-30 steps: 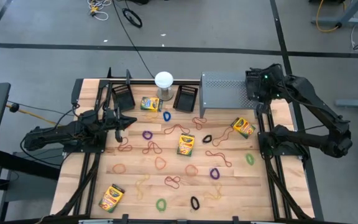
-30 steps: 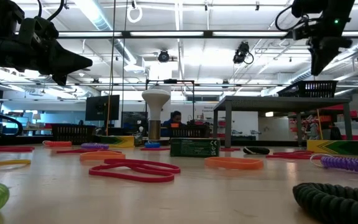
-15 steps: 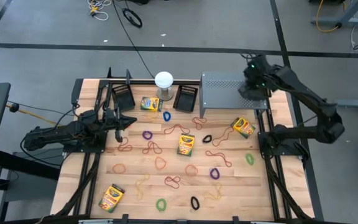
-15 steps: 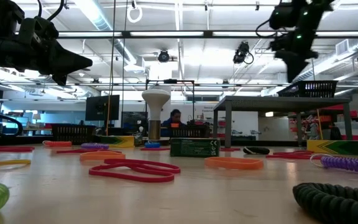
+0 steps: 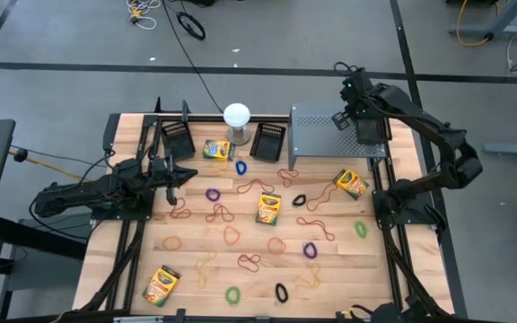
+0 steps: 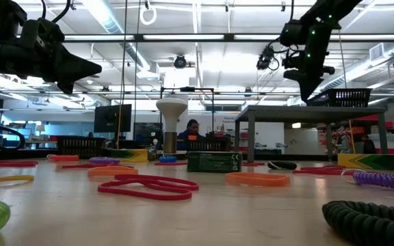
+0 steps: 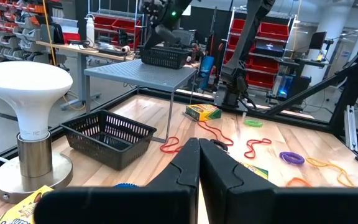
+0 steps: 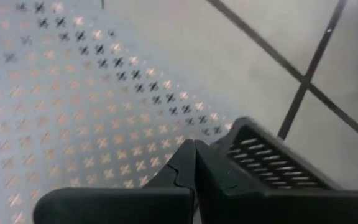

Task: Pick & Place Office Desk Supplies
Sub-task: Put the black basket on the shelf

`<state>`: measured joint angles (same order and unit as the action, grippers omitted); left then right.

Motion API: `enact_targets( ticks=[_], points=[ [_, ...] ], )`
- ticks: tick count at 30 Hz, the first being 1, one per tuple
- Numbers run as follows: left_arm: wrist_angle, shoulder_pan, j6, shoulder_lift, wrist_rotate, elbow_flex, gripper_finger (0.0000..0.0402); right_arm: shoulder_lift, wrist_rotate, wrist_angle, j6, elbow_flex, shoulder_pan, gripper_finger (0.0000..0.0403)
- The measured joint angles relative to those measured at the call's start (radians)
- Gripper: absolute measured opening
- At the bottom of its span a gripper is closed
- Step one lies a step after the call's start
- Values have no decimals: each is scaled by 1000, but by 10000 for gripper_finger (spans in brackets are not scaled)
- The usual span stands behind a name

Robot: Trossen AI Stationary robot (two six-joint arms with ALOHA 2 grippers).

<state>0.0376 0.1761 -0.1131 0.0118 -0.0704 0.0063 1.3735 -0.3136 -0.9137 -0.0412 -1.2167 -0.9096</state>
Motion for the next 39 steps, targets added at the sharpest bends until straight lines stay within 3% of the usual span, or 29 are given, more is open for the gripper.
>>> enact_targets(
  ticks=[8,14,18,22,28,34,39],
  points=[
    [0,0,0,0,0,0,8,-5,-56,1,3,-1,-8,2],
    [0,0,0,0,0,0,8,-22,-57,23,1,-1,-10,3],
    [0,0,0,0,0,0,8,-97,-15,32,3,0,45,2],
    [0,0,0,0,0,0,8,-220,71,148,21,93,190,1],
    [0,0,0,0,0,0,8,-373,78,504,112,327,514,1],
    [1,0,0,0,0,0,8,-391,-77,881,113,521,820,1],
    [79,0,-67,0,-1,0,8,-356,-182,1127,115,652,968,2]
  ],
)
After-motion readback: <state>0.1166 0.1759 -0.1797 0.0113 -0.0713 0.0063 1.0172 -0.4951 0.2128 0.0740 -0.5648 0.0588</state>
